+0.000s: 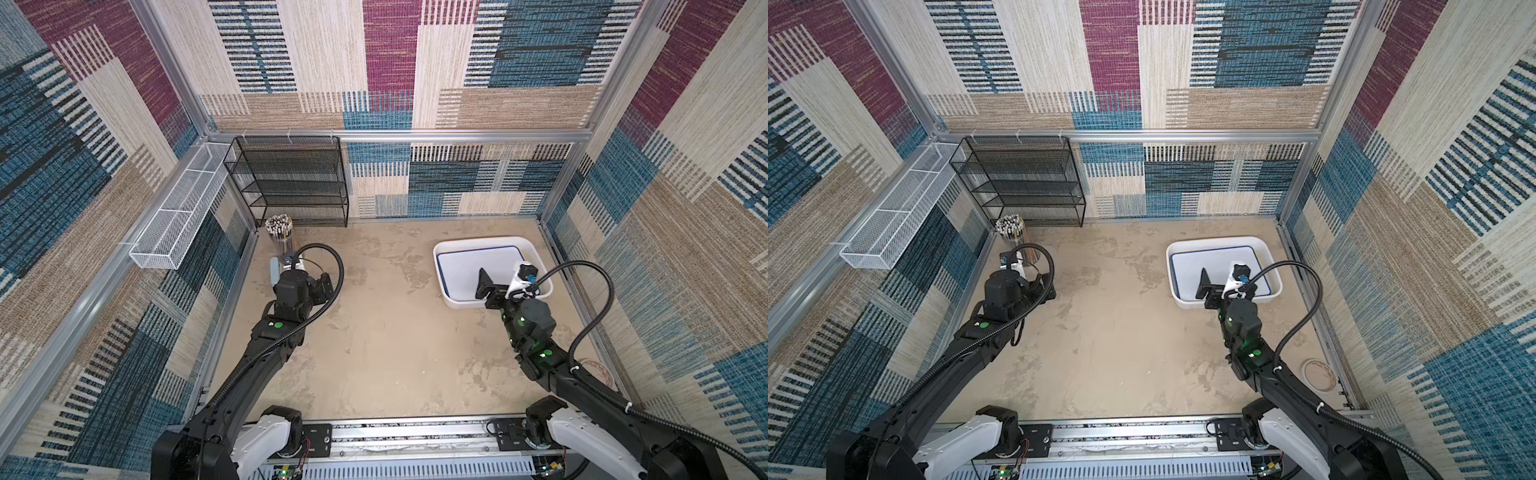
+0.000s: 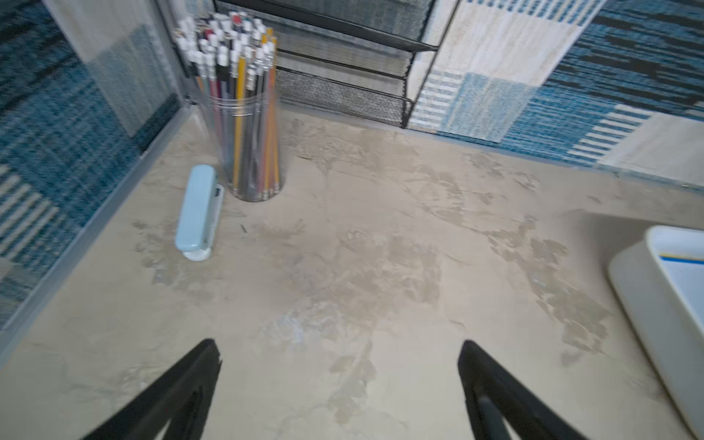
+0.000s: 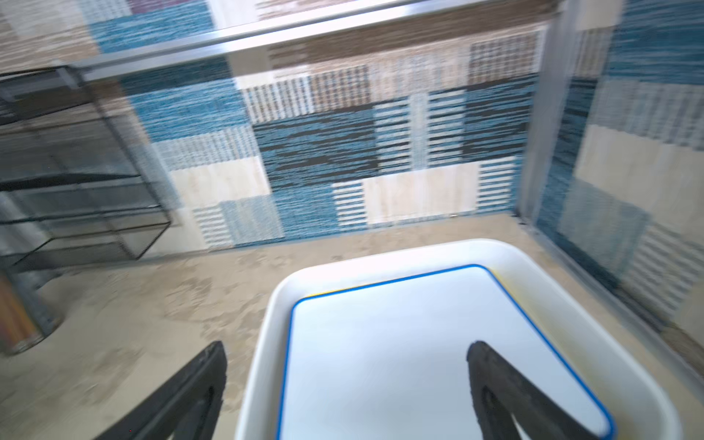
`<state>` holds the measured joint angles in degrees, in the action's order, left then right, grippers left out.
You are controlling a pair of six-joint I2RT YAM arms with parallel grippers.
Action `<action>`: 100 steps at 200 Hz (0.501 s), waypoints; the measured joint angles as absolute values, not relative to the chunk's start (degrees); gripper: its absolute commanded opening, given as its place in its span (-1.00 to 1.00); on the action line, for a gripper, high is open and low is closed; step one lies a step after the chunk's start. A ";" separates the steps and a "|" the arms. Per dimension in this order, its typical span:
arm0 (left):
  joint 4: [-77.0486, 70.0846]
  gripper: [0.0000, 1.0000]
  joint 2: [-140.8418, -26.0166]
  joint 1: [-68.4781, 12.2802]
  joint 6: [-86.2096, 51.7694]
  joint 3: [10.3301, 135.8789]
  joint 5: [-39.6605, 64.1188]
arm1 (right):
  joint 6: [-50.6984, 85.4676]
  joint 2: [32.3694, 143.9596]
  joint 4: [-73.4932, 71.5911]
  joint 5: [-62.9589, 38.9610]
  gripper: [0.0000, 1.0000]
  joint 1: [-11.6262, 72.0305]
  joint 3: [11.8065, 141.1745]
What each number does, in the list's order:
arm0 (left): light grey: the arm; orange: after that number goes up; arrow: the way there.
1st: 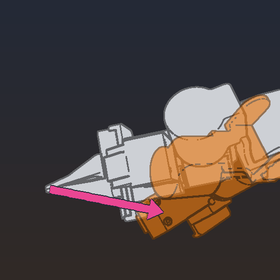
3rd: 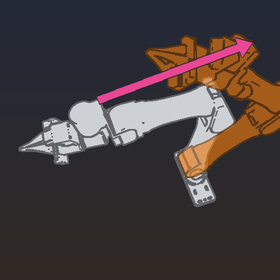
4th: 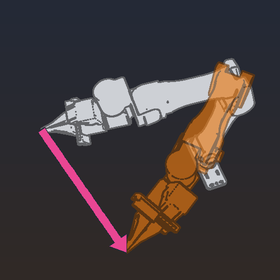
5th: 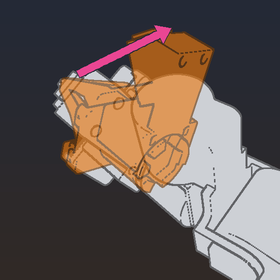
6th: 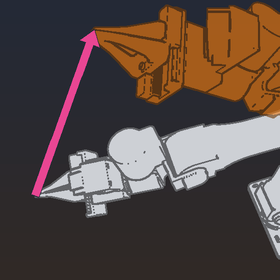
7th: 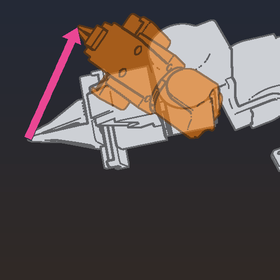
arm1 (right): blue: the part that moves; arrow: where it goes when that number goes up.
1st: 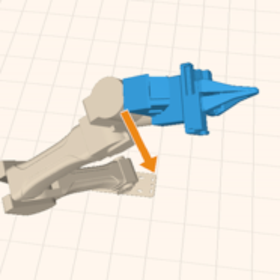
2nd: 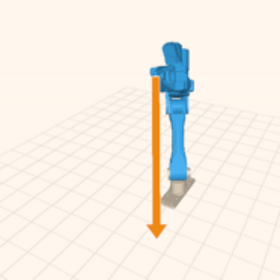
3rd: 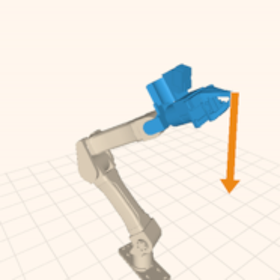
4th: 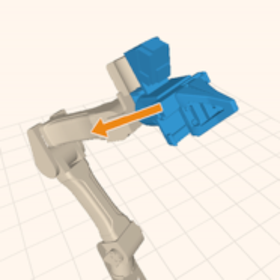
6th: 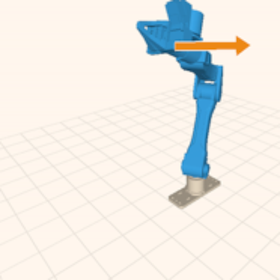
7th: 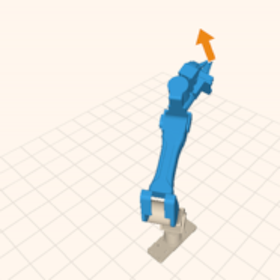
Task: Put the whiteboard into the storage box
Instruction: Reset both arms
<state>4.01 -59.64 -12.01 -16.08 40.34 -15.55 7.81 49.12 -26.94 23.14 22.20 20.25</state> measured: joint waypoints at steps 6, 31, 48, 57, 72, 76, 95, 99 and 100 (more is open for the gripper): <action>3.33 0.98 -59.64 -11.29 -15.81 39.70 -16.58 | 7.68 47.72 -27.73 23.86 1.00 20.38 18.76; 1.74 0.99 -60.40 -7.05 -15.44 36.82 -19.75 | 6.70 44.49 -31.09 24.25 1.00 16.12 12.82; 0.38 0.98 -61.56 -4.14 -15.42 35.31 -20.99 | 5.80 44.56 -34.04 25.12 1.00 14.92 10.00; -0.45 0.98 -62.28 -2.72 -15.27 34.63 -21.37 | 5.13 45.34 -36.64 25.78 1.00 14.24 8.34; -2.00 0.98 -63.35 -0.73 -14.76 33.61 -21.67 | 4.64 47.68 -40.42 26.04 1.00 12.86 6.33; -2.37 0.99 -63.66 -0.27 -14.59 33.41 -21.67 | 4.67 48.40 -41.30 26.06 1.00 12.53 5.85; -4.56 0.98 -65.54 1.76 -13.54 32.75 -20.62 | 4.54 52.53 -46.26 26.63 1.00 11.27 4.23; -5.04 0.98 -65.91 2.15 -13.39 32.64 -20.29 | 4.47 53.41 -47.31 26.63 1.00 11.05 3.95; -5.13 0.98 -66.00 2.20 -13.37 32.64 -20.25 | 4.49 53.69 -47.64 26.65 1.00 10.96 3.86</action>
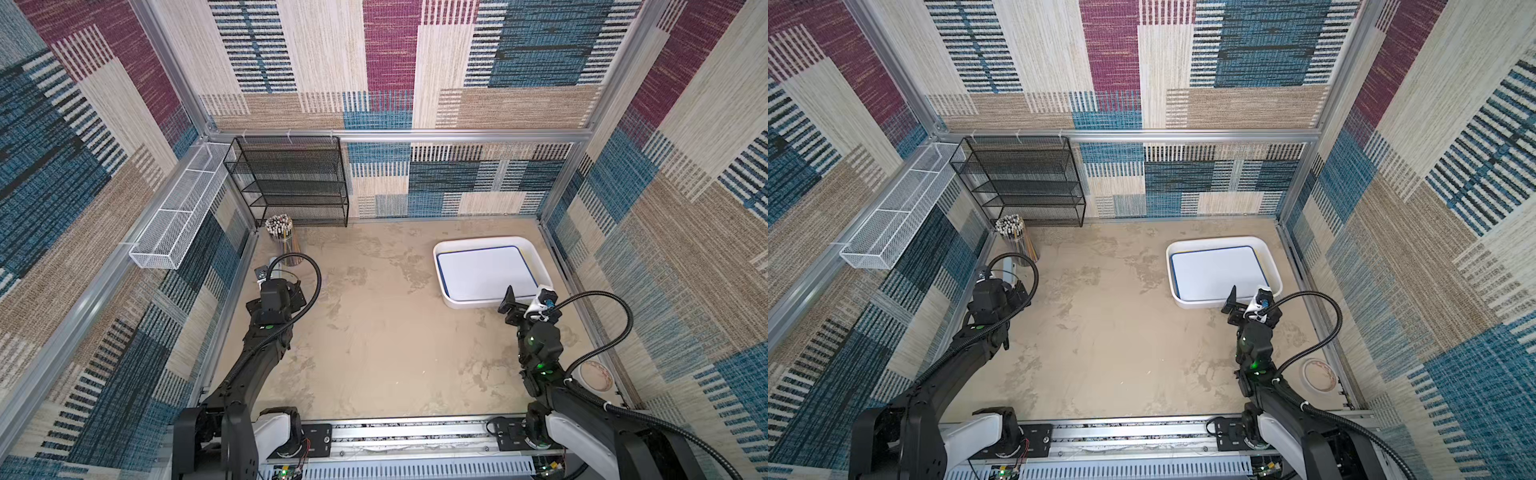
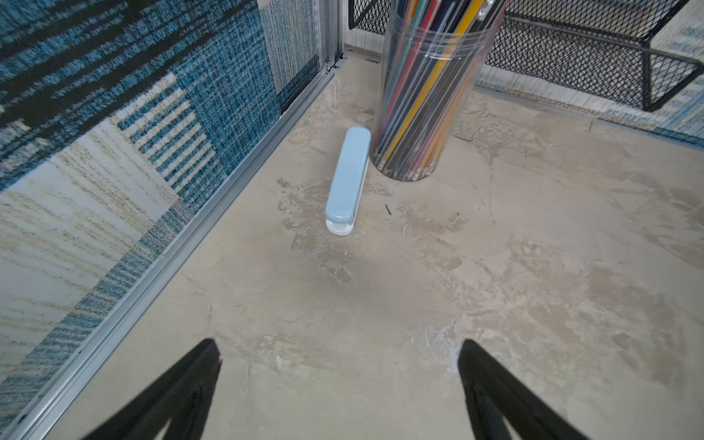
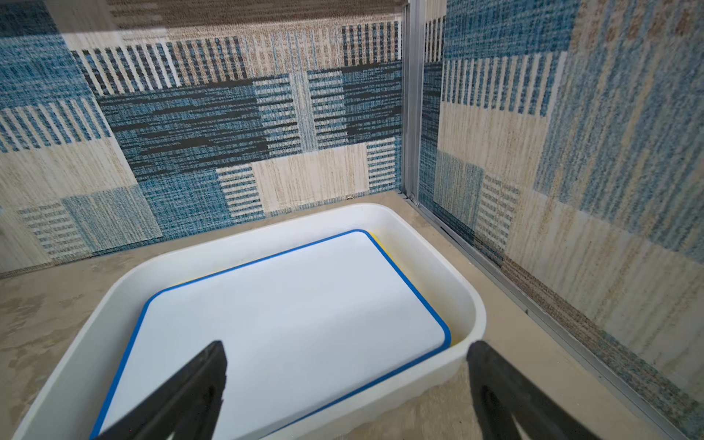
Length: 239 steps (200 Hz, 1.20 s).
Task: Put the whiteboard into the storage box
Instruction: Reset both arms
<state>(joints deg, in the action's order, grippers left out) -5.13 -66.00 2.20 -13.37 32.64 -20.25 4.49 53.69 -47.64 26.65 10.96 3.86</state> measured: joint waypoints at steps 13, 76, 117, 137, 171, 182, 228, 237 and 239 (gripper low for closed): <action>-7.27 0.98 -67.33 2.76 -12.82 32.08 -19.00 | 4.47 56.34 -51.00 26.55 1.00 10.13 3.01; -19.27 0.99 -78.13 3.09 -6.22 28.99 -9.89 | 3.62 70.52 -64.10 25.47 1.00 7.42 3.66; -27.33 0.99 -85.01 2.81 -3.57 29.93 -4.19 | 2.66 76.69 -71.22 24.18 1.00 5.76 4.99; -30.22 0.98 -86.28 2.68 -2.63 28.69 -2.33 | 1.63 81.12 -74.46 22.65 1.00 5.65 5.52; -36.18 0.98 -87.33 1.32 -0.86 26.37 -0.34 | -0.21 83.46 -76.34 19.05 1.00 5.65 7.14; -37.82 0.98 -87.50 1.21 -0.30 26.41 0.54 | -0.58 83.99 -76.69 17.96 1.00 5.61 7.31; -38.00 0.99 -87.81 1.52 0.12 27.24 0.56 | -0.89 87.09 -78.17 13.13 1.00 3.46 8.45; -38.02 0.99 -87.81 1.63 0.12 27.29 0.73 | -0.86 88.03 -77.25 12.40 1.00 3.33 8.91; -38.02 0.99 -87.81 1.63 0.12 27.31 0.78 | -0.86 88.05 -76.88 12.32 1.00 3.29 9.04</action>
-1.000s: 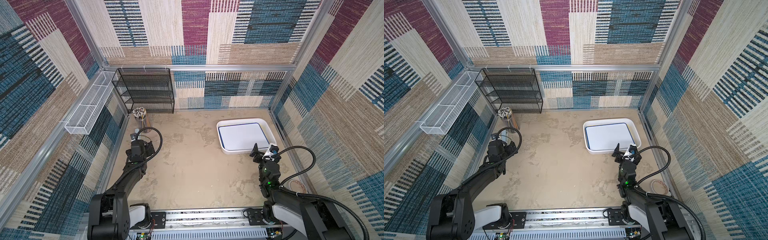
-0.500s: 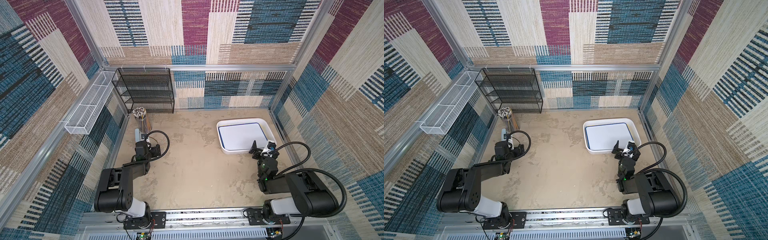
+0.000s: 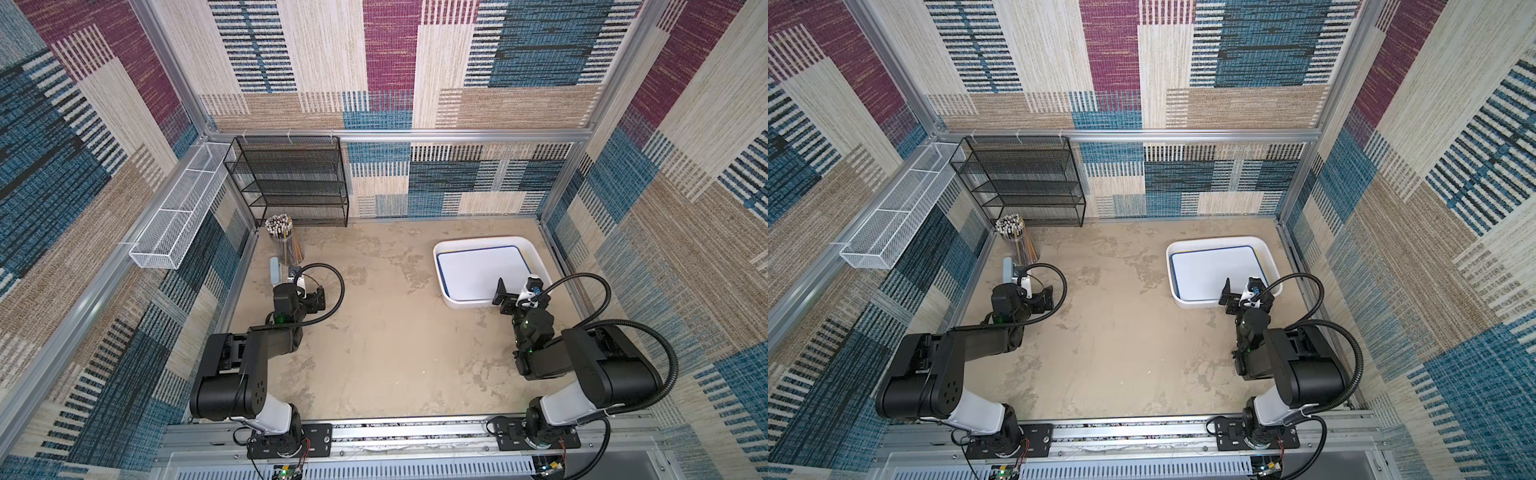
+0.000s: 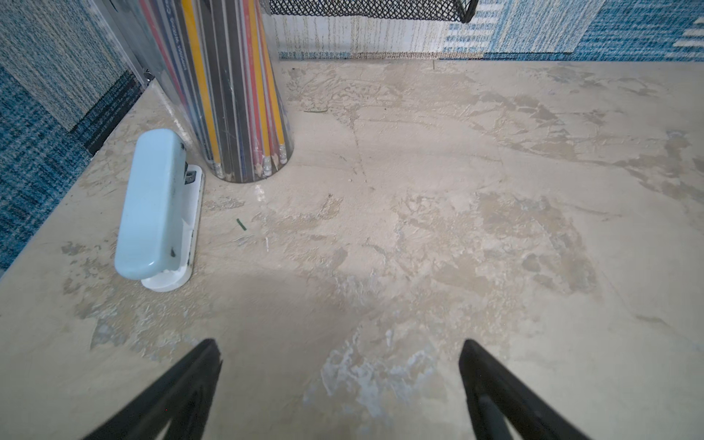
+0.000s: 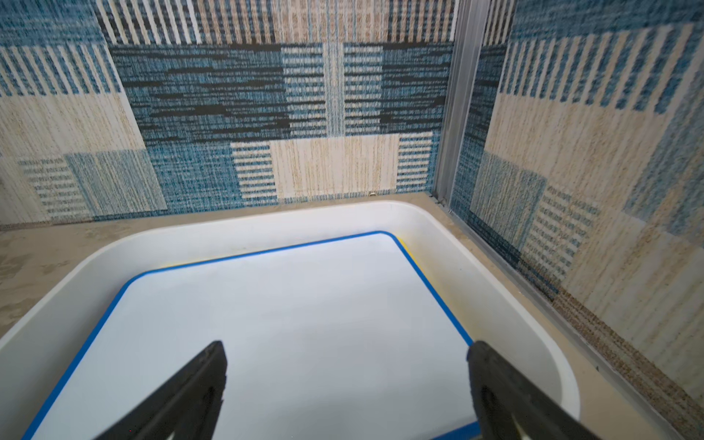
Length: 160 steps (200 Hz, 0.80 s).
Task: Put the whiteboard into the storage box
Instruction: Reset both arms
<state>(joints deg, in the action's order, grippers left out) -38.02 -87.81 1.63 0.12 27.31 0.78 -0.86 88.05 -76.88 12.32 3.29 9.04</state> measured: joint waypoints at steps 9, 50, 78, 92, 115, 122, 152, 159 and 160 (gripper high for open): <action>-38.02 0.99 -87.81 1.74 0.12 27.31 0.82 | -0.84 88.12 -76.69 11.49 1.00 2.96 9.50; -38.02 0.99 -87.81 1.76 0.12 27.33 0.93 | -0.16 88.27 -75.46 9.80 1.00 1.74 10.90; -38.00 0.99 -87.74 1.87 0.12 27.31 1.65 | 0.25 88.27 -74.83 8.12 1.00 0.32 11.35; -38.02 0.99 -87.70 1.85 0.12 27.31 1.67 | 0.25 88.23 -74.67 7.46 1.00 0.30 11.25; -38.02 0.99 -87.68 1.85 0.12 27.24 1.69 | 0.32 88.09 -74.67 6.98 1.00 0.36 11.11; -38.02 0.99 -87.68 1.85 0.12 27.24 1.69 | 0.47 88.09 -74.67 6.98 1.00 0.36 11.11; -38.02 0.99 -87.68 1.80 0.12 27.24 1.69 | 0.45 88.05 -74.67 6.72 1.00 0.36 11.11; -38.02 0.99 -87.68 1.76 0.12 27.24 1.69 | 0.45 88.05 -74.67 6.57 1.00 0.36 11.11; -38.02 0.99 -87.68 1.76 0.12 27.24 1.69 | 0.45 88.05 -74.67 6.57 1.00 0.36 11.11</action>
